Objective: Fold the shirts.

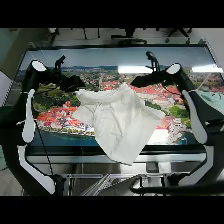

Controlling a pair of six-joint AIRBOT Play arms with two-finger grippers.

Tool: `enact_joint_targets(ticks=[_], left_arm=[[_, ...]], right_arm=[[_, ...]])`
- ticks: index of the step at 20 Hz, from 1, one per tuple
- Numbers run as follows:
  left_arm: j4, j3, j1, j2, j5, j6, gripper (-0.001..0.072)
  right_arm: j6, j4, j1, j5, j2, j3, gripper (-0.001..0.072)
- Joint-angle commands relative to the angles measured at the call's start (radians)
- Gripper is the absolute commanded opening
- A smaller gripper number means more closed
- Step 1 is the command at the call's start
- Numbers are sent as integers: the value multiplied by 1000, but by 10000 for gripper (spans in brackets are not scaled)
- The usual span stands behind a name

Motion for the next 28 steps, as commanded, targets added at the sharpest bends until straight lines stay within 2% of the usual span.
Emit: enact_joint_targets(ticks=[1,5,7,8,9,10,11,15,18,23,26,27,28], left_arm=[[6,104,77,-50,-70,6,618],[6,58,150,-50,-180,17,617],[7,-39,157,-50,-205,41,616],[7,-89,155,-50,-199,56,590],[6,-144,153,-50,-182,67,590],[7,-193,146,-50,-159,76,590],[6,-230,140,-50,-138,86,590],[6,-307,119,-50,-53,93,591],[4,-330,98,-50,-14,96,590],[10,-333,39,-50,35,101,588],[9,-333,15,-50,40,101,588],[7,-333,16,-50,34,100,566],[3,-332,16,-50,23,100,247]], right_arm=[[241,-153,-92,106,129,2,232],[431,-435,-184,335,328,-96,231],[486,-503,-185,369,447,-255,231],[515,-499,-185,369,517,-365,234],[550,-491,-182,369,580,-473,301],[586,-480,-180,369,645,-593,411],[601,-446,-180,364,708,-714,427],[610,-244,-170,266,885,-1120,428],[606,-173,-91,152,932,-1314,427],[598,-147,95,-95,881,-1371,428],[571,-124,153,-166,789,-1371,427],[512,-65,167,-180,753,-1370,426],[430,23,176,-198,720,-1369,424]])
